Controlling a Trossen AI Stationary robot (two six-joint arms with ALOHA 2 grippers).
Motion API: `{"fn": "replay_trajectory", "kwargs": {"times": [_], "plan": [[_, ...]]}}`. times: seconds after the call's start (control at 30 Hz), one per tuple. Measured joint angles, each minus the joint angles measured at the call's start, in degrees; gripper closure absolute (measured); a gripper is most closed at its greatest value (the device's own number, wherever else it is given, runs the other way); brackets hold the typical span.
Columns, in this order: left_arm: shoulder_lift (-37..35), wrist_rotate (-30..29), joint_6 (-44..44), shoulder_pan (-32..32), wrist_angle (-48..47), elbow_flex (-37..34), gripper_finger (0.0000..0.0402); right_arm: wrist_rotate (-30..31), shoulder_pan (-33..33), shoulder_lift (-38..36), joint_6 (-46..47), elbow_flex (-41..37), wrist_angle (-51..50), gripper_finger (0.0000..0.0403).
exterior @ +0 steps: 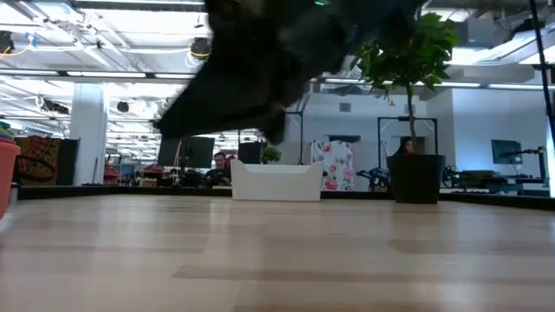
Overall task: Nest measuring cups in basket
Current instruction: Adjust the measuring cups
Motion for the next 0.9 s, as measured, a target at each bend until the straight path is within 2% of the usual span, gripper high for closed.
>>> {"fn": "replay_trajectory", "kwargs": {"times": [0.3,0.47,0.73,0.9], "plan": [[4.5,5.0,3.2,3.1,5.9,0.0,0.0399,-5.4,-0.9,8.2,-2.8,9.7,-3.6,0.0381],[2.7,3.7,5.6,5.0,7.9,0.1,0.0400,-7.4,-1.2,9.5,-3.0,10.8,-3.5,0.0376],[0.7,-1.5,10.6,7.5,8.6,0.1,0.0400,-7.9,-1.4,9.1,-4.0,10.9,-4.0,0.0379],[-0.4,-0.4,10.6,7.8,7.4,1.9,0.0400,-9.1,-1.4,9.1,-4.1,10.9,-3.9,0.0377]]}}
